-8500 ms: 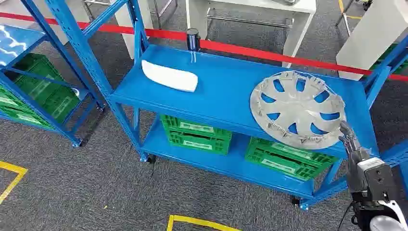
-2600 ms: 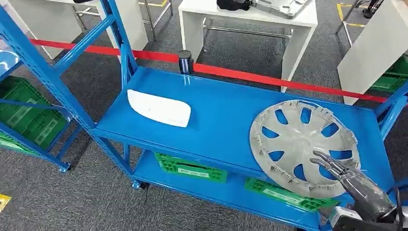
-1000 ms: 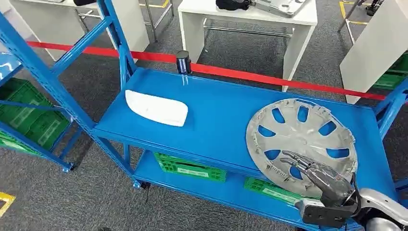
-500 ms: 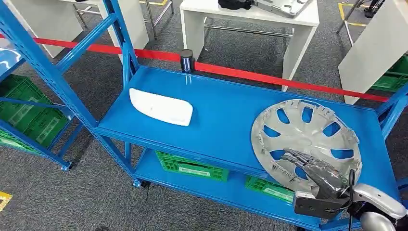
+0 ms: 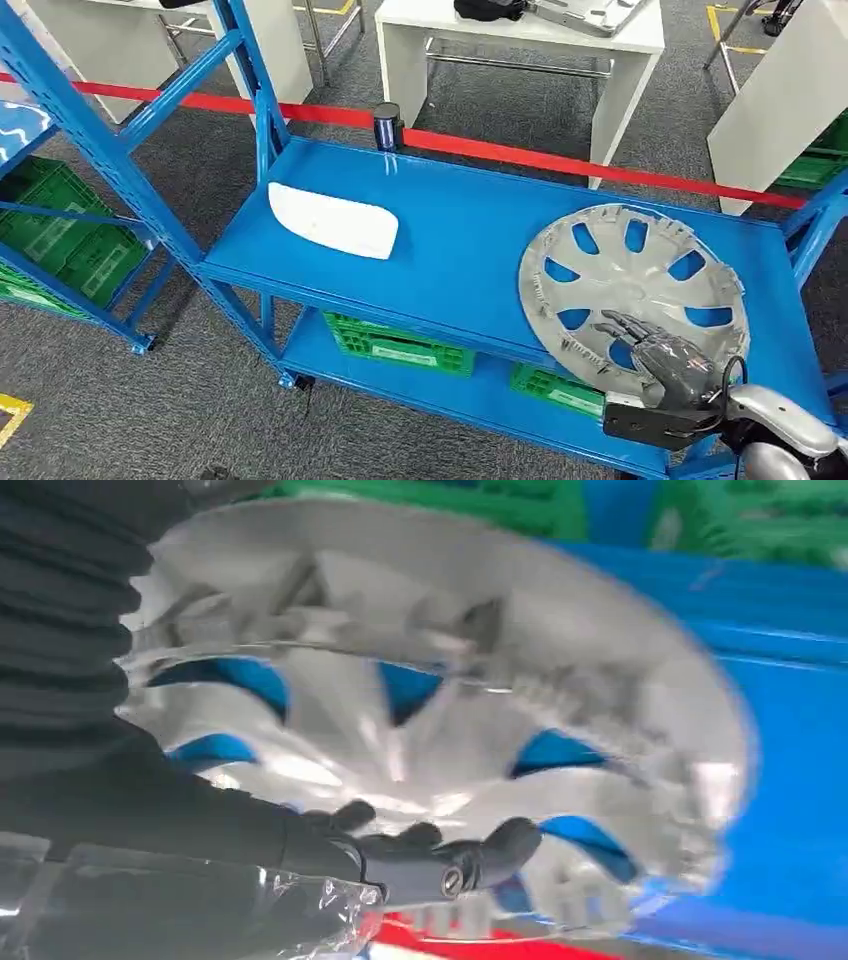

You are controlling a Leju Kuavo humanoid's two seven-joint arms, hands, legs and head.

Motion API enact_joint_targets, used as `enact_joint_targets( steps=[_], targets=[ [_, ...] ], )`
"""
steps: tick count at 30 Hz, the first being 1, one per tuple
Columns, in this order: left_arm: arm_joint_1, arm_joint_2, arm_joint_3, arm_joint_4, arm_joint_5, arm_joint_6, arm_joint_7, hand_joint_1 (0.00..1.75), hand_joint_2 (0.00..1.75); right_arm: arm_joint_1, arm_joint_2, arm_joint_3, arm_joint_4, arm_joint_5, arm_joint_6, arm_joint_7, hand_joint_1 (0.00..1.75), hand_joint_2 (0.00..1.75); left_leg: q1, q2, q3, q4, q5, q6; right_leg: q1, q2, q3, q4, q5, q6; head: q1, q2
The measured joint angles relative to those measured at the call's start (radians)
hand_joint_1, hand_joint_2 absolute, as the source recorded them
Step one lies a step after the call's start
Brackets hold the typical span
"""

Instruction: Take the parts from the cabinet and place them on the table.

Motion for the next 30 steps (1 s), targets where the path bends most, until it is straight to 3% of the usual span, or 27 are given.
enact_joint_targets(
  steps=[2, 4, 5, 6, 7, 9, 10, 11, 14, 15, 16, 17, 18, 20, 21, 22, 24, 25, 26, 27, 29, 30],
  targets=[
    [0.0, -0.003, -0.004, 0.0, 0.002, 0.001, 0.0, 0.0, 0.0, -0.004, 0.006, 0.0, 0.005, 0.029, -0.014, 0.014, 0.0, 0.0, 0.005, 0.0, -0.047, 0.105, -0.072, -0.016, 0.0, -0.001, -0.002, 0.0, 0.003, -0.009, -0.003, 0.0],
    [0.001, -0.004, -0.006, 0.0, 0.004, 0.001, 0.002, 0.0, 0.0, -0.005, 0.013, 0.0, 0.011, 0.049, -0.028, 0.028, 0.0, 0.0, 0.012, 0.001, -0.123, 0.271, -0.143, -0.024, 0.002, -0.001, -0.006, 0.0, 0.003, -0.009, -0.002, 0.0],
    [0.003, -0.004, -0.006, 0.0, 0.005, 0.001, 0.002, 0.0, 0.0, -0.005, 0.017, -0.001, 0.016, 0.057, -0.035, 0.033, 0.0, 0.0, 0.014, 0.001, -0.143, 0.314, -0.15, -0.025, 0.003, -0.001, -0.006, 0.001, 0.003, -0.009, -0.003, 0.0],
    [0.004, -0.005, -0.007, 0.0, 0.007, 0.001, 0.003, 0.0, 0.0, -0.004, 0.023, -0.002, 0.019, 0.063, -0.043, 0.037, 0.0, 0.0, 0.015, 0.001, -0.136, 0.301, -0.132, -0.024, 0.003, 0.0, -0.005, 0.001, 0.003, -0.009, -0.002, 0.0],
    [0.004, -0.005, -0.009, 0.0, 0.01, 0.001, 0.003, 0.0, 0.0, -0.004, 0.028, -0.005, 0.022, 0.075, -0.053, 0.042, 0.0, 0.0, 0.015, 0.001, -0.106, 0.24, -0.096, -0.021, 0.003, 0.0, -0.004, 0.001, 0.003, -0.009, -0.003, 0.0],
    [0.004, -0.005, -0.013, 0.0, 0.012, 0.001, 0.003, 0.0, 0.0, -0.004, 0.035, -0.013, 0.026, 0.096, -0.07, 0.045, 0.0, 0.0, 0.012, -0.001, -0.009, 0.054, -0.014, -0.006, 0.005, 0.002, -0.001, 0.0, 0.003, -0.008, -0.003, 0.0],
    [0.003, -0.002, -0.014, -0.001, 0.012, 0.002, 0.003, 0.0, 0.0, -0.004, 0.039, -0.017, 0.027, 0.099, -0.074, 0.046, 0.0, 0.0, 0.008, -0.001, 0.024, -0.012, -0.013, 0.004, 0.004, 0.001, -0.001, -0.001, 0.003, -0.007, -0.002, 0.0],
    [0.003, -0.004, -0.014, -0.001, 0.012, 0.002, 0.005, 0.0, 0.0, -0.006, 0.042, -0.018, 0.029, 0.103, -0.076, 0.047, 0.0, 0.0, 0.004, 0.003, 0.023, -0.013, -0.009, 0.006, 0.012, 0.002, -0.003, -0.003, 0.005, -0.003, -0.001, 0.0],
    [0.003, -0.003, -0.014, -0.002, 0.013, 0.002, 0.006, 0.0, 0.0, -0.002, 0.052, -0.018, 0.034, 0.106, -0.077, 0.047, 0.0, 0.0, -0.001, 0.002, 0.019, -0.015, -0.007, 0.014, 0.008, 0.0, -0.002, -0.01, 0.01, 0.012, -0.003, 0.0],
    [0.003, -0.003, -0.016, -0.002, 0.014, 0.003, 0.006, 0.0, 0.0, -0.001, 0.053, -0.021, 0.034, 0.107, -0.077, 0.047, 0.0, 0.0, 0.009, 0.003, 0.03, -0.038, 0.008, 0.021, 0.01, 0.0, -0.006, -0.006, 0.007, 0.016, -0.002, 0.0],
    [0.002, -0.003, -0.02, -0.002, 0.014, 0.003, 0.006, 0.0, 0.0, 0.0, 0.056, -0.027, 0.038, 0.107, -0.077, 0.047, 0.0, 0.0, 0.007, 0.006, 0.036, -0.049, 0.014, 0.024, 0.008, -0.001, -0.016, 0.015, -0.004, 0.015, 0.001, 0.0],
    [0.0, -0.003, -0.025, -0.002, 0.015, 0.003, 0.006, 0.0, 0.0, -0.001, 0.058, -0.033, 0.042, 0.108, -0.075, 0.045, 0.0, 0.0, 0.006, 0.005, 0.034, -0.051, 0.016, 0.028, 0.009, -0.001, -0.042, 0.069, -0.036, 0.007, 0.001, 0.0],
    [0.0, -0.003, -0.03, -0.002, 0.015, 0.003, 0.006, 0.0, 0.0, -0.001, 0.06, -0.037, 0.046, 0.109, -0.071, 0.044, 0.0, 0.0, 0.005, 0.006, 0.031, -0.051, 0.018, 0.031, 0.009, -0.001, -0.084, 0.157, -0.075, 0.0, 0.0, 0.0],
    [0.0, -0.003, -0.035, -0.001, 0.017, 0.003, 0.009, 0.0, 0.0, 0.007, 0.063, -0.037, 0.053, 0.109, -0.057, 0.041, 0.0, 0.0, 0.003, 0.005, 0.028, -0.05, 0.018, 0.032, 0.008, -0.001, -0.153, 0.3, -0.12, 0.001, 0.0, 0.0],
    [0.0, -0.003, -0.039, 0.001, 0.018, 0.006, 0.01, 0.0, 0.0, 0.011, 0.063, -0.037, 0.056, 0.109, -0.045, 0.041, 0.0, 0.0, 0.003, 0.005, 0.028, -0.049, 0.019, 0.032, 0.007, -0.001, -0.157, 0.306, -0.114, 0.008, 0.0, 0.0],
    [0.0, -0.003, -0.042, 0.002, 0.019, 0.01, 0.011, 0.0, 0.0, 0.014, 0.063, -0.037, 0.059, 0.108, -0.035, 0.041, 0.0, 0.0, 0.004, 0.004, 0.028, -0.047, 0.018, 0.031, 0.004, -0.001, -0.135, 0.262, -0.092, 0.021, 0.0, 0.0],
    [-0.001, -0.002, -0.05, 0.007, 0.023, 0.018, 0.015, 0.0, 0.0, 0.014, 0.061, -0.043, 0.061, 0.107, -0.014, 0.042, 0.0, 0.0, 0.008, 0.004, 0.026, -0.034, 0.012, 0.022, -0.003, -0.002, -0.045, 0.087, -0.025, 0.045, 0.0, 0.0],
    [-0.002, -0.001, -0.056, 0.01, 0.025, 0.021, 0.016, 0.0, 0.0, 0.014, 0.06, -0.044, 0.061, 0.106, -0.006, 0.042, 0.0, 1.75, 0.005, 0.004, 0.021, -0.019, 0.004, 0.013, -0.008, -0.006, -0.007, 0.007, -0.01, 0.047, 0.001, 0.0],
    [-0.004, 0.003, -0.059, 0.011, 0.027, 0.022, 0.017, 0.0, 0.0, 0.014, 0.059, -0.045, 0.063, 0.104, 0.004, 0.042, 0.0, 1.75, -0.001, 0.003, 0.013, -0.006, -0.007, 0.006, 0.0, 0.0, -0.002, 0.008, -0.008, 0.031, 0.0, 0.0],
    [-0.004, 0.005, -0.062, 0.012, 0.032, 0.024, 0.017, 0.0, 0.0, 0.02, 0.057, -0.045, 0.064, 0.102, 0.006, 0.042, 0.0, 1.75, -0.001, 0.003, 0.012, -0.007, -0.006, 0.004, 0.002, -0.001, -0.006, 0.012, -0.008, 0.021, -0.002, 0.0],
    [-0.004, 0.008, -0.065, 0.016, 0.032, 0.028, 0.017, 0.0, 0.0, 0.024, 0.056, -0.047, 0.065, 0.099, 0.008, 0.042, 0.0, 1.75, 0.005, 0.004, 0.013, -0.007, -0.004, 0.001, 0.007, 0.0, -0.009, 0.012, -0.006, 0.009, -0.001, 0.0],
    [-0.004, 0.012, -0.068, 0.017, 0.033, 0.03, 0.017, 0.0, 0.0, 0.024, 0.056, -0.049, 0.065, 0.095, 0.01, 0.042, 0.0, 1.75, 0.008, 0.005, 0.011, -0.003, -0.008, -0.002, -0.003, 0.001, -0.007, 0.01, -0.003, 0.002, -0.001, 0.0]
  ],
)
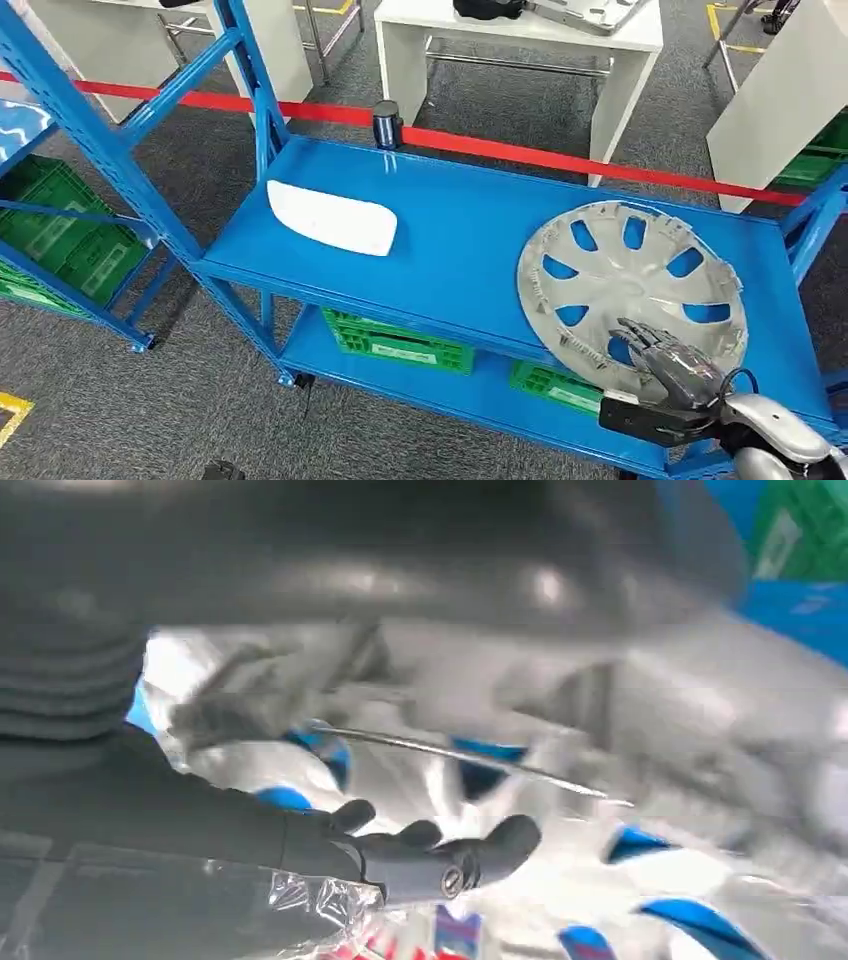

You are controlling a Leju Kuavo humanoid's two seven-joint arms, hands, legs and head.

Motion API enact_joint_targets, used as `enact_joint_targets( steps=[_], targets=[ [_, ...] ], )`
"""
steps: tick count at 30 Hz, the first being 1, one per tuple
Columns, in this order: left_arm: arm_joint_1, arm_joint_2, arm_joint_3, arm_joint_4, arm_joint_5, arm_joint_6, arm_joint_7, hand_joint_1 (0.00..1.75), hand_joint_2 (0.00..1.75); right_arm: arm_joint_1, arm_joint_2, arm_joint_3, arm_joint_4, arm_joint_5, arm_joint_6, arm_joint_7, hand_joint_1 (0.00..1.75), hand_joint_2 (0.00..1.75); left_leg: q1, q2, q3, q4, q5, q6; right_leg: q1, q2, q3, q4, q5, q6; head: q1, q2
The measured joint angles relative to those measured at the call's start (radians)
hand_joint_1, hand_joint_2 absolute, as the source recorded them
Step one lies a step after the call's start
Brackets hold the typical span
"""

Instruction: Take the parts from the cabinet and place them on the table.

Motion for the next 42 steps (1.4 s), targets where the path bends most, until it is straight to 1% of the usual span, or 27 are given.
enact_joint_targets(
  steps=[2, 4, 5, 6, 8, 10, 11, 14, 15, 16, 17, 19, 21, 22, 23, 25, 26, 28, 30, 32, 34, 36, 37, 38, 40, 41, 42],
  targets=[
    [-0.001, 0.002, -0.005, 0.003, 0.001, 0.0, 0.0, 0.0, 0.0, 0.0, -0.001, -0.005, 0.0, -0.003, 0.002, 0.0, 0.0, 1.75, 0.004, -0.002, -0.026, 0.067, -0.049, -0.014, 0.001, 0.001, 0.001, 0.0, 0.0, -0.007, -0.005, 0.0],
    [0.0, 0.003, -0.007, 0.006, 0.002, 0.001, 0.0, 0.0, 0.0, 0.002, -0.002, -0.008, 0.0, -0.005, 0.003, 0.0, 0.0, 1.75, 0.008, -0.002, -0.103, 0.23, -0.129, -0.023, 0.004, 0.0, -0.001, 0.0, 0.0, -0.007, -0.005, 0.0],
    [0.001, 0.003, -0.009, 0.008, 0.003, 0.002, 0.0, 0.0, 0.0, 0.003, -0.001, -0.009, 0.0, -0.006, 0.005, 0.0, 0.0, 1.75, 0.009, -0.002, -0.139, 0.304, -0.152, -0.024, 0.005, 0.0, -0.001, 0.0, -0.001, -0.008, -0.004, 0.0],
    [0.002, 0.004, -0.011, 0.01, 0.003, 0.002, 0.0, 0.0, 0.0, 0.005, -0.001, -0.01, 0.0, -0.008, 0.006, 0.0, 0.0, 1.75, 0.009, -0.002, -0.152, 0.328, -0.149, -0.023, 0.006, 0.001, 0.0, 0.0, -0.001, -0.008, -0.005, 0.0],
    [0.001, 0.005, -0.014, 0.012, 0.005, 0.002, 0.0, 0.0, 0.0, 0.008, -0.001, -0.01, 0.0, -0.009, 0.006, 0.0, 0.0, 1.75, 0.008, -0.003, -0.108, 0.231, -0.082, -0.013, 0.01, 0.002, 0.002, 0.0, -0.001, -0.008, -0.005, 0.0],
    [0.001, 0.007, -0.016, 0.013, 0.006, 0.002, 0.0, 0.0, 0.0, 0.007, -0.002, -0.013, 0.0, -0.009, 0.005, 0.0, 0.0, 1.75, 0.002, -0.006, -0.012, 0.04, 0.0, 0.013, 0.013, 0.005, 0.005, -0.001, -0.001, -0.007, -0.005, 0.0],
    [0.0, 0.014, -0.017, 0.013, 0.008, 0.003, 0.001, 0.0, 0.0, 0.008, -0.001, -0.013, 0.0, -0.009, 0.006, 0.0, 0.0, 1.75, -0.004, -0.003, 0.006, 0.005, -0.01, 0.023, 0.016, 0.005, 0.004, 0.0, -0.001, -0.005, 0.0, 0.0],
    [-0.001, 0.016, -0.019, 0.015, 0.01, 0.003, 0.001, 0.0, 0.0, 0.011, -0.001, -0.013, 0.0, -0.009, 0.005, -0.001, 0.0, 1.75, -0.015, 0.001, 0.001, 0.0, -0.005, 0.027, 0.01, 0.002, 0.002, -0.007, 0.003, 0.003, -0.003, 0.0],
    [-0.001, 0.016, -0.019, 0.015, 0.01, 0.003, 0.001, 0.0, 0.0, 0.011, -0.003, -0.013, -0.001, -0.009, 0.005, -0.001, 0.0, 1.75, -0.015, 0.0, 0.005, -0.013, 0.002, 0.033, 0.012, 0.002, 0.006, -0.016, 0.006, 0.013, -0.004, 0.0],
    [-0.001, 0.017, -0.019, 0.015, 0.01, 0.003, 0.001, 0.0, 0.0, 0.013, -0.006, -0.017, -0.002, -0.009, 0.005, 0.0, 0.0, 1.75, -0.001, 0.002, 0.024, -0.043, 0.021, 0.031, 0.011, -0.001, 0.002, -0.005, 0.001, 0.011, 0.0, 0.0],
    [-0.001, 0.016, -0.019, 0.015, 0.011, 0.003, 0.001, 0.0, 0.0, 0.011, -0.008, -0.019, -0.002, -0.011, 0.005, -0.001, 0.0, 1.75, -0.005, 0.003, 0.029, -0.056, 0.026, 0.037, 0.016, 0.0, -0.017, 0.03, -0.023, 0.007, 0.001, 0.0],
    [-0.002, 0.014, -0.019, 0.017, 0.018, 0.006, 0.001, 0.0, 0.0, 0.013, -0.007, -0.019, -0.002, -0.013, 0.005, -0.002, 0.0, 1.75, -0.006, 0.003, 0.027, -0.057, 0.029, 0.041, 0.016, 0.0, -0.087, 0.178, -0.087, -0.002, 0.002, 0.0],
    [0.0, 0.011, -0.019, 0.018, 0.021, 0.006, 0.001, 0.0, 0.0, 0.022, -0.005, -0.019, -0.001, -0.015, 0.001, -0.006, 0.0, 1.75, -0.008, 0.002, 0.024, -0.055, 0.029, 0.041, 0.016, 0.0, -0.143, 0.288, -0.118, 0.003, 0.002, 0.0],
    [0.001, 0.01, -0.019, 0.019, 0.023, 0.006, 0.002, 0.0, 0.0, 0.024, -0.003, -0.02, -0.001, -0.015, -0.001, -0.007, 0.0, 1.75, -0.008, 0.001, 0.025, -0.055, 0.028, 0.04, 0.015, -0.001, -0.135, 0.272, -0.105, 0.013, 0.002, 0.0],
    [0.001, 0.009, -0.019, 0.02, 0.024, 0.006, 0.002, 0.0, 0.0, 0.024, -0.003, -0.021, -0.002, -0.016, -0.002, -0.007, 0.0, 1.75, -0.007, 0.001, 0.025, -0.052, 0.027, 0.038, 0.013, -0.001, -0.103, 0.209, -0.075, 0.025, 0.002, 0.0],
    [0.001, 0.007, -0.021, 0.021, 0.025, 0.006, 0.002, 0.0, 0.0, 0.024, -0.003, -0.027, -0.002, -0.018, -0.008, -0.009, 0.0, 1.75, -0.004, -0.001, 0.022, -0.035, 0.018, 0.027, 0.005, -0.003, -0.007, 0.022, -0.005, 0.048, 0.002, 0.0],
    [0.001, 0.009, -0.021, 0.021, 0.03, 0.006, 0.002, 0.0, 0.0, 0.024, -0.001, -0.029, -0.003, -0.018, -0.008, -0.01, 0.0, 1.75, -0.01, -0.002, 0.015, -0.022, 0.01, 0.017, 0.008, -0.006, 0.004, -0.005, -0.007, 0.038, 0.002, 0.0],
    [0.002, 0.008, -0.025, 0.019, 0.033, 0.006, 0.006, 0.0, 0.0, 0.035, 0.002, -0.032, -0.013, -0.022, -0.01, -0.016, 0.0, 1.75, -0.013, -0.003, 0.008, -0.01, 0.003, 0.011, 0.012, 0.0, 0.005, -0.005, -0.003, 0.011, 0.0, 0.0],
    [0.002, 0.008, -0.03, 0.019, 0.034, 0.005, 0.01, 0.0, 0.0, 0.038, 0.009, -0.032, -0.016, -0.027, -0.01, -0.019, 0.0, 1.75, -0.008, -0.002, 0.007, -0.009, 0.004, 0.008, 0.012, 0.0, 0.004, -0.006, 0.0, 0.0, 0.001, 0.0],
    [0.002, 0.008, -0.035, 0.018, 0.034, 0.005, 0.011, 0.0, 0.0, 0.036, 0.013, -0.032, -0.018, -0.027, -0.01, -0.021, 0.0, 1.75, -0.004, -0.004, -0.006, 0.027, -0.026, -0.006, 0.006, 0.001, 0.007, -0.007, 0.003, -0.007, -0.001, 0.0],
    [0.002, 0.008, -0.04, 0.019, 0.034, 0.004, 0.011, 0.0, 0.0, 0.031, 0.02, -0.026, -0.018, -0.027, -0.01, -0.029, 0.0, 1.75, 0.003, -0.004, -0.08, 0.182, -0.107, -0.019, 0.007, 0.001, 0.004, -0.007, 0.003, -0.014, -0.003, 0.0],
    [0.002, 0.008, -0.044, 0.02, 0.034, 0.004, 0.013, 0.0, 0.0, 0.023, 0.027, -0.019, -0.015, -0.027, -0.01, -0.036, 0.0, 1.75, 0.007, -0.004, -0.145, 0.309, -0.145, -0.023, 0.009, 0.001, 0.003, -0.007, 0.003, -0.014, -0.003, 0.0],
    [0.002, 0.007, -0.046, 0.021, 0.034, 0.004, 0.013, 0.0, 0.0, 0.017, 0.031, -0.013, -0.012, -0.027, -0.01, -0.037, 0.0, 1.75, 0.007, -0.004, -0.147, 0.308, -0.131, -0.02, 0.01, 0.001, 0.003, -0.007, 0.003, -0.014, -0.003, 0.0],
    [0.002, 0.008, -0.047, 0.021, 0.036, 0.004, 0.013, 0.0, 0.0, 0.01, 0.035, -0.009, -0.008, -0.029, -0.01, -0.042, 0.0, 1.75, 0.007, -0.004, -0.127, 0.26, -0.096, -0.016, 0.012, 0.002, 0.004, -0.007, 0.003, -0.014, -0.003, 0.0],
    [0.001, 0.009, -0.052, 0.021, 0.041, 0.008, 0.013, 0.0, 0.0, -0.01, 0.042, 0.002, -0.001, -0.031, -0.01, -0.049, 0.0, 1.75, 0.002, -0.005, -0.037, 0.076, -0.006, 0.007, 0.019, 0.005, 0.007, -0.007, 0.003, -0.014, -0.003, 0.0],
    [0.0, 0.014, -0.055, 0.021, 0.042, 0.01, 0.013, 0.0, 0.0, -0.025, 0.045, 0.011, 0.005, -0.032, -0.01, -0.052, 0.0, 1.75, -0.006, -0.006, -0.001, 0.001, 0.008, 0.025, 0.014, 0.006, 0.006, -0.008, 0.004, -0.014, -0.002, 0.0],
    [0.0, 0.014, -0.059, 0.024, 0.045, 0.011, 0.016, 0.0, 0.0, -0.039, 0.047, 0.02, 0.014, -0.036, -0.009, -0.055, 0.0, 1.75, -0.007, 0.005, 0.002, -0.002, 0.003, 0.026, 0.026, 0.006, 0.005, -0.009, 0.005, -0.011, -0.002, 0.0]
  ],
)
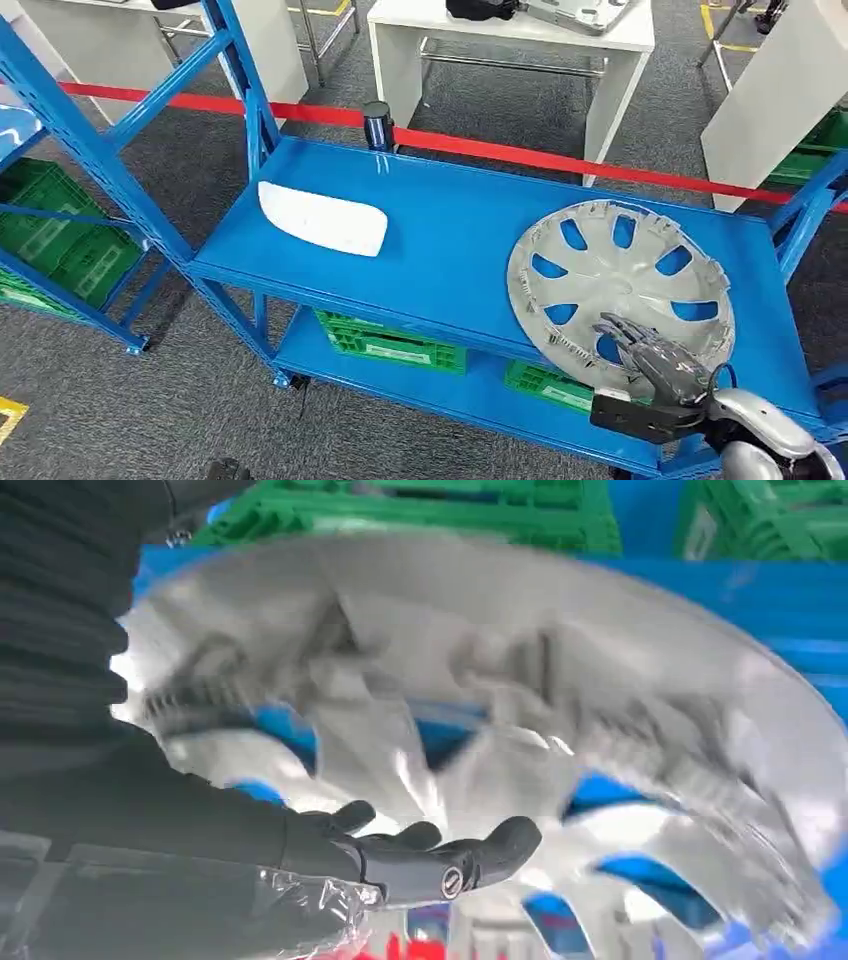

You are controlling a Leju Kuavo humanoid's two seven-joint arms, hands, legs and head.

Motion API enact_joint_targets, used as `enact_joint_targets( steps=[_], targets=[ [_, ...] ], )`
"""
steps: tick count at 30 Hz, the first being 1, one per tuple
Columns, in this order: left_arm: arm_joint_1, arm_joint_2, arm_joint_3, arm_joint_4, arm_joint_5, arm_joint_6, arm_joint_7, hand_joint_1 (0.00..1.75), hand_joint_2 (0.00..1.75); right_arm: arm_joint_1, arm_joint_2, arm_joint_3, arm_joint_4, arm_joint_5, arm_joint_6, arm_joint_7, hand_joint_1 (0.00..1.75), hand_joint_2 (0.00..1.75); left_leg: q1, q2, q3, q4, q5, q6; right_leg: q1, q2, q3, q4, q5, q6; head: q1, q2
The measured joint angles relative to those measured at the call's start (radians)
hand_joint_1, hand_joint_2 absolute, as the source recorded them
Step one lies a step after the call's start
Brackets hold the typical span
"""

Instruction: Take the parts from the cabinet and place them on the table.

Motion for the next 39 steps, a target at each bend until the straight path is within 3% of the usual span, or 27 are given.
enact_joint_targets(
  steps=[3, 5, 8, 9, 10, 11, 13, 14, 16, 18, 19, 20, 21, 23, 24, 25, 26, 27, 29, 30, 33, 34, 35, 36, 37, 38, 39],
  targets=[
    [-0.002, 0.004, -0.005, 0.003, 0.01, 0.008, 0.001, 0.0, 0.0, -0.031, 0.005, 0.03, 0.024, -0.012, 0.0, -0.014, 0.0, 1.75, -0.009, 0.0, -0.003, -0.008, 0.004, 0.007, -0.009, -0.003, 0.002, -0.011, 0.007, 0.012, -0.002, 0.0],
    [-0.002, 0.003, -0.011, 0.005, 0.011, 0.01, 0.001, 0.0, 0.0, -0.055, 0.003, 0.043, 0.041, -0.016, 0.0, -0.019, 0.0, 1.75, 0.002, 0.002, 0.022, -0.057, 0.032, 0.012, -0.005, -0.005, -0.008, 0.004, -0.003, 0.015, 0.001, 0.0],
    [-0.004, 0.003, -0.019, 0.01, 0.018, 0.012, 0.001, 0.0, 0.0, -0.081, 0.002, 0.066, 0.072, -0.024, 0.001, -0.025, 0.0, 1.75, -0.001, 0.002, 0.018, -0.06, 0.037, 0.018, -0.007, -0.005, -0.106, 0.212, -0.096, 0.004, 0.0, 0.0],
    [-0.004, 0.003, -0.019, 0.011, 0.019, 0.012, 0.002, 0.0, 0.0, -0.081, 0.002, 0.073, 0.079, -0.026, 0.001, -0.027, 0.0, 1.75, -0.001, 0.001, 0.016, -0.059, 0.037, 0.018, -0.008, -0.005, -0.139, 0.279, -0.115, 0.007, 0.001, 0.0],
    [-0.004, 0.003, -0.019, 0.013, 0.021, 0.012, 0.002, 0.0, 0.0, -0.082, 0.002, 0.079, 0.085, -0.03, 0.001, -0.028, 0.0, 1.75, -0.002, -0.001, 0.015, -0.056, 0.037, 0.017, -0.009, -0.005, -0.148, 0.294, -0.112, 0.015, 0.0, 0.0],
    [-0.004, 0.002, -0.02, 0.014, 0.022, 0.012, 0.003, 0.0, 0.0, -0.085, 0.0, 0.084, 0.09, -0.033, 0.001, -0.029, 0.0, 1.75, -0.001, -0.002, 0.014, -0.054, 0.036, 0.016, -0.011, -0.006, -0.13, 0.259, -0.093, 0.027, 0.001, 0.0],
    [-0.004, 0.001, -0.024, 0.016, 0.027, 0.012, 0.003, 0.0, 0.0, -0.094, -0.004, 0.093, 0.097, -0.038, 0.0, -0.029, 0.0, 1.75, 0.001, -0.004, 0.014, -0.043, 0.031, 0.008, -0.019, -0.008, -0.04, 0.084, -0.023, 0.052, 0.001, 0.0],
    [-0.004, 0.001, -0.029, 0.017, 0.027, 0.012, 0.003, 0.0, 0.0, -0.098, -0.006, 0.097, 0.1, -0.039, 0.0, -0.029, 0.0, 1.75, -0.002, -0.005, 0.009, -0.028, 0.023, 0.0, -0.023, -0.012, 0.003, -0.003, -0.001, 0.056, 0.001, 0.0],
    [-0.004, 0.004, -0.03, 0.018, 0.027, 0.012, 0.003, 0.0, 0.0, -0.101, -0.008, 0.104, 0.106, -0.04, 0.0, -0.029, 0.0, 1.75, -0.008, -0.006, -0.004, -0.012, 0.014, -0.012, -0.015, -0.008, 0.001, 0.003, -0.005, 0.023, -0.002, 0.0],
    [-0.003, 0.003, -0.031, 0.018, 0.028, 0.013, 0.003, 0.0, 0.0, -0.101, -0.01, 0.112, 0.109, -0.041, 0.0, -0.029, 0.0, 1.75, -0.004, -0.004, -0.006, -0.011, 0.016, -0.016, -0.01, -0.007, -0.003, 0.003, -0.002, 0.012, -0.001, 0.0],
    [-0.003, 0.007, -0.032, 0.018, 0.029, 0.013, 0.003, 0.0, 0.0, -0.102, -0.011, 0.116, 0.111, -0.043, 0.0, -0.027, 0.0, 1.75, -0.003, -0.004, -0.008, -0.006, 0.012, -0.019, -0.021, -0.007, -0.002, 0.001, 0.001, 0.006, 0.0, 0.0],
    [-0.003, 0.007, -0.034, 0.019, 0.03, 0.014, 0.003, 0.0, 0.0, -0.103, -0.015, 0.118, 0.111, -0.044, 0.0, -0.024, 0.0, 1.75, -0.001, -0.007, -0.013, 0.01, -0.001, -0.027, -0.021, -0.006, 0.0, 0.001, 0.001, 0.006, -0.001, 0.0],
    [-0.003, 0.006, -0.036, 0.021, 0.031, 0.015, 0.003, 0.0, 0.0, -0.106, -0.017, 0.12, 0.111, -0.046, 0.0, -0.021, 0.0, 1.75, 0.003, -0.007, -0.034, 0.061, -0.036, -0.036, -0.021, -0.006, 0.0, 0.001, 0.002, -0.003, -0.006, 0.0],
    [-0.003, 0.008, -0.037, 0.022, 0.036, 0.015, 0.003, 0.0, 0.0, -0.106, -0.02, 0.121, 0.113, -0.047, 0.0, -0.015, 0.0, 1.75, 0.01, -0.007, -0.111, 0.222, -0.114, -0.047, -0.019, -0.006, -0.002, 0.001, 0.002, -0.004, -0.005, 0.0],
    [-0.001, 0.007, -0.037, 0.022, 0.04, 0.015, 0.003, 0.0, 0.0, -0.107, -0.021, 0.121, 0.114, -0.047, -0.002, -0.01, 0.0, 1.75, 0.013, -0.007, -0.144, 0.29, -0.136, -0.049, -0.018, -0.006, -0.003, 0.001, 0.002, -0.004, -0.005, 0.0],
    [0.0, 0.007, -0.037, 0.023, 0.042, 0.015, 0.003, 0.0, 0.0, -0.107, -0.021, 0.122, 0.116, -0.044, -0.005, -0.005, 0.0, 1.75, 0.015, -0.007, -0.16, 0.319, -0.136, -0.049, -0.017, -0.006, -0.003, 0.001, 0.002, -0.004, -0.005, 0.0],
    [0.001, 0.007, -0.039, 0.023, 0.046, 0.015, 0.003, 0.0, 0.0, -0.107, -0.021, 0.122, 0.117, -0.04, -0.01, 0.003, 0.0, 1.75, 0.015, -0.007, -0.151, 0.296, -0.113, -0.047, -0.016, -0.006, -0.002, 0.001, 0.002, -0.004, -0.005, 0.0],
    [0.001, 0.007, -0.042, 0.023, 0.05, 0.015, 0.004, 0.0, 0.0, -0.108, -0.021, 0.122, 0.119, -0.034, -0.018, 0.012, 0.0, 1.75, 0.015, -0.008, -0.117, 0.224, -0.07, -0.043, -0.015, -0.006, -0.001, 0.001, 0.002, -0.004, -0.005, 0.0],
    [0.001, 0.008, -0.047, 0.023, 0.055, 0.016, 0.004, 0.0, 0.0, -0.113, -0.021, 0.119, 0.123, -0.017, -0.039, 0.033, 0.0, 1.75, 0.01, -0.012, -0.021, 0.038, 0.009, -0.022, -0.014, -0.004, 0.001, 0.0, 0.002, -0.004, -0.005, 0.0],
    [0.001, 0.012, -0.048, 0.022, 0.06, 0.016, 0.004, 0.0, 0.0, -0.116, -0.019, 0.119, 0.124, -0.013, -0.047, 0.039, 0.0, 1.75, 0.005, -0.013, -0.001, -0.005, 0.001, -0.015, -0.012, -0.004, 0.0, 0.0, 0.003, -0.002, -0.004, 0.0],
    [0.002, 0.011, -0.053, 0.022, 0.063, 0.017, 0.006, 0.0, 0.0, -0.117, -0.013, 0.118, 0.132, 0.001, -0.056, 0.056, 0.0, 1.75, -0.005, -0.008, -0.006, -0.004, 0.006, -0.009, -0.015, -0.005, -0.002, -0.007, 0.007, 0.013, -0.005, 0.0],
    [0.002, 0.011, -0.054, 0.022, 0.066, 0.019, 0.006, 0.0, 0.0, -0.117, -0.013, 0.114, 0.132, 0.012, -0.056, 0.061, 0.0, 1.75, -0.005, -0.009, -0.001, -0.017, 0.013, -0.001, -0.012, -0.005, 0.001, -0.014, 0.011, 0.021, -0.006, 0.0],
    [0.002, 0.011, -0.056, 0.023, 0.069, 0.019, 0.006, 0.0, 0.0, -0.116, -0.013, 0.11, 0.132, 0.021, -0.056, 0.067, 0.0, 1.75, 0.007, -0.006, 0.01, -0.04, 0.028, 0.003, -0.014, -0.007, -0.008, -0.002, 0.006, 0.021, -0.003, 0.0],
    [0.002, 0.01, -0.059, 0.023, 0.07, 0.021, 0.006, 0.0, 0.0, -0.117, -0.013, 0.106, 0.135, 0.027, -0.055, 0.069, 0.0, 1.75, 0.004, -0.006, 0.013, -0.046, 0.032, 0.008, -0.013, -0.007, -0.02, 0.023, -0.011, 0.018, -0.002, 0.0],
    [0.001, 0.01, -0.06, 0.022, 0.072, 0.022, 0.006, 0.0, 0.0, -0.117, -0.013, 0.101, 0.138, 0.032, -0.051, 0.074, 0.45, 1.75, 0.004, -0.006, 0.01, -0.046, 0.034, 0.012, -0.012, -0.007, -0.051, 0.086, -0.044, 0.01, -0.001, 0.0],
    [0.002, 0.009, -0.06, 0.023, 0.073, 0.022, 0.007, 0.0, 0.0, -0.113, -0.013, 0.097, 0.14, 0.035, -0.046, 0.077, 1.33, 1.75, 0.002, -0.006, 0.008, -0.046, 0.034, 0.012, -0.012, -0.007, -0.092, 0.172, -0.081, 0.006, -0.001, 0.0],
    [0.003, 0.008, -0.061, 0.023, 0.075, 0.022, 0.01, 0.0, 0.0, -0.105, -0.013, 0.094, 0.142, 0.034, -0.036, 0.079, 1.54, 1.75, 0.0, -0.006, 0.005, -0.046, 0.034, 0.013, -0.012, -0.007, -0.134, 0.259, -0.111, 0.006, -0.002, 0.0]
  ],
)
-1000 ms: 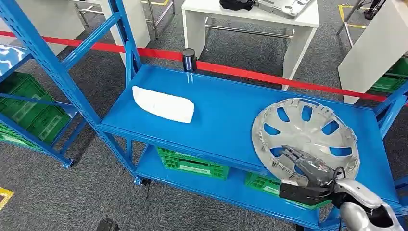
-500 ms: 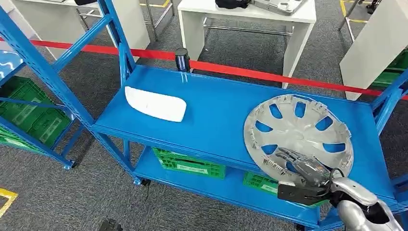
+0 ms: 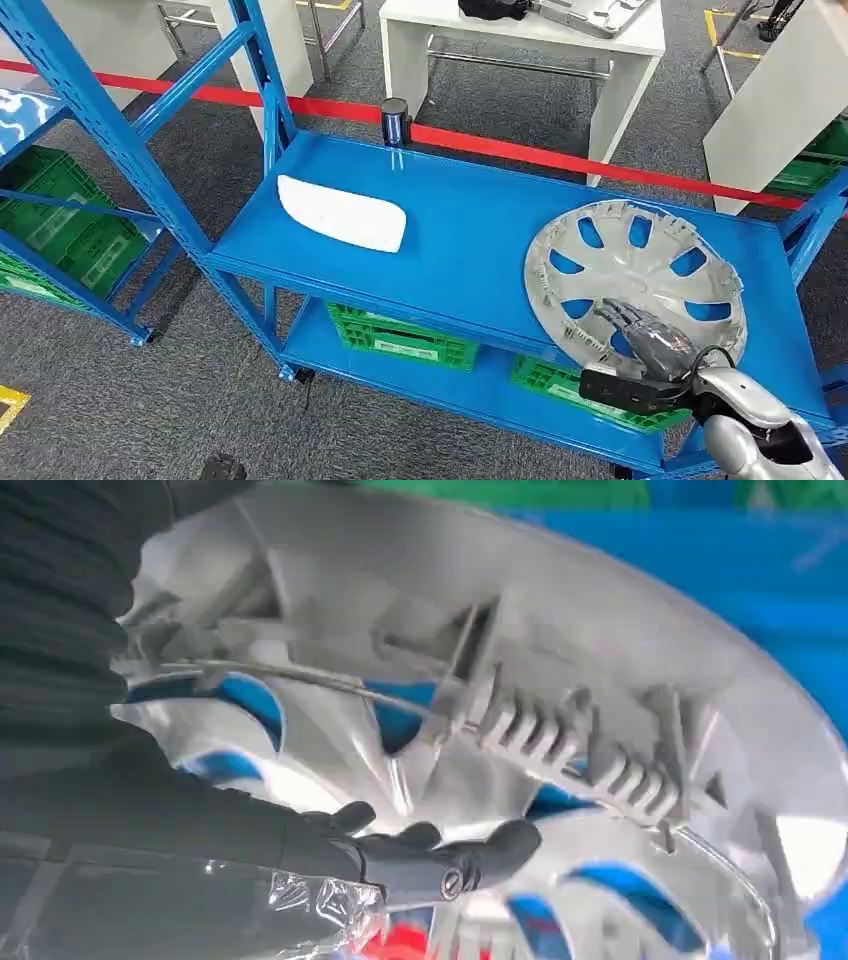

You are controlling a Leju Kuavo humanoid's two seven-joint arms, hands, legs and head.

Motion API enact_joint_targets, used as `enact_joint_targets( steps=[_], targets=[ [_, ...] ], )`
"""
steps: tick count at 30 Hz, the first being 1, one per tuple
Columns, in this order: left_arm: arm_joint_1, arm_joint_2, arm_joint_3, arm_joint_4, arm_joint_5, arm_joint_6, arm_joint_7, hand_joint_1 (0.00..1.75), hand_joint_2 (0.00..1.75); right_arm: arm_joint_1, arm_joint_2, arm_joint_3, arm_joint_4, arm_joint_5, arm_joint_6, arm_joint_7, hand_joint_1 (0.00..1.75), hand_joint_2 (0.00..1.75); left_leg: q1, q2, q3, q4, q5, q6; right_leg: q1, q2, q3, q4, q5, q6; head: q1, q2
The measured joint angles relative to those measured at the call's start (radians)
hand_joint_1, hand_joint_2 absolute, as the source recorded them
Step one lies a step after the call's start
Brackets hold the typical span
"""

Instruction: Take the parts from the cabinet and place them on the table.

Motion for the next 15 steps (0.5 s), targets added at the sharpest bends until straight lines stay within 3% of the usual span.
enact_joint_targets(
  steps=[1, 2, 3, 5, 6, 7, 10, 11, 12, 13, 15],
  targets=[
    [0.001, 0.0, -0.001, 0.0, 0.003, 0.0, 0.002, 0.0, 0.0, 0.007, 0.0, -0.003, 0.002, -0.002, 0.01, 0.005, 1.64, 1.75, -0.001, -0.001, -0.001, 0.001, 0.0, 0.0, 0.0, 0.0, -0.021, 0.044, -0.009, 0.006, 0.0, 0.0],
    [0.002, -0.001, -0.001, 0.0, 0.005, 0.0, 0.003, 0.0, 0.0, 0.014, 0.001, -0.008, 0.003, -0.003, 0.017, 0.008, 1.64, 1.75, -0.001, -0.001, -0.001, 0.002, 0.0, 0.0, -0.001, 0.0, -0.017, 0.034, 0.001, 0.014, 0.0, 0.0],
    [0.002, -0.001, -0.001, 0.0, 0.005, 0.001, 0.003, 0.0, 0.0, 0.018, 0.001, -0.011, 0.003, -0.005, 0.018, 0.008, 1.69, 1.75, 0.0, -0.002, 0.0, 0.003, 0.0, -0.001, -0.004, 0.0, 0.011, -0.02, 0.026, 0.025, 0.001, 0.0],
    [0.001, -0.002, -0.003, 0.001, 0.006, 0.003, 0.004, 0.0, 0.0, 0.018, 0.001, -0.023, 0.003, -0.011, 0.02, 0.004, 1.75, 1.75, 0.003, -0.002, -0.002, 0.018, -0.008, -0.01, -0.011, -0.003, 0.112, -0.214, 0.097, 0.047, 0.0, 0.0],
    [0.002, 0.0, -0.006, 0.001, 0.006, 0.003, 0.005, 0.0, 0.0, 0.018, 0.002, -0.025, 0.003, -0.014, 0.022, 0.002, 1.71, 1.75, -0.003, -0.003, -0.006, 0.03, -0.016, -0.019, -0.009, -0.008, 0.131, -0.256, 0.099, 0.039, 0.002, 0.0],
    [0.001, 0.0, -0.008, 0.001, 0.006, 0.005, 0.006, 0.0, 0.0, 0.02, 0.002, -0.028, -0.002, -0.016, 0.022, 0.002, 1.75, 1.75, -0.006, -0.004, -0.009, 0.039, -0.023, -0.025, -0.007, -0.001, 0.135, -0.26, 0.104, 0.025, -0.001, 0.0],
    [0.001, 0.0, -0.011, 0.002, 0.006, 0.008, 0.006, 0.0, 0.0, 0.021, 0.003, -0.037, -0.011, -0.02, 0.023, -0.001, 1.75, 1.75, 0.0, -0.002, -0.009, 0.039, -0.021, -0.032, 0.003, -0.001, 0.136, -0.258, 0.106, 0.006, 0.0, 0.0],
    [0.001, 0.003, -0.013, 0.001, 0.007, 0.008, 0.006, 0.0, 0.0, 0.021, 0.003, -0.04, -0.015, -0.021, 0.024, -0.002, 1.73, 1.75, 0.003, -0.003, -0.012, 0.044, -0.025, -0.036, -0.009, -0.001, 0.14, -0.261, 0.11, -0.001, 0.0, 0.0],
    [0.002, 0.003, -0.016, 0.002, 0.008, 0.008, 0.006, 0.0, 0.0, 0.021, 0.003, -0.042, -0.019, -0.022, 0.025, -0.002, 1.71, 1.75, 0.004, -0.004, -0.022, 0.066, -0.045, -0.044, -0.008, -0.001, 0.141, -0.261, 0.109, -0.003, -0.002, 0.0],
    [0.001, 0.002, -0.016, 0.002, 0.008, 0.008, 0.006, 0.0, 0.0, 0.023, 0.003, -0.043, -0.023, -0.023, 0.026, -0.002, 1.75, 1.75, 0.008, -0.004, -0.047, 0.124, -0.084, -0.052, -0.008, -0.001, 0.141, -0.261, 0.11, -0.008, -0.005, 0.0],
    [0.001, 0.003, -0.017, 0.002, 0.008, 0.008, 0.006, 0.0, 0.0, 0.03, 0.004, -0.048, -0.026, -0.026, 0.027, -0.002, 1.75, 1.75, 0.015, -0.004, -0.122, 0.291, -0.16, -0.063, -0.007, -0.002, 0.138, -0.261, 0.11, -0.008, -0.005, 0.0]
  ],
)
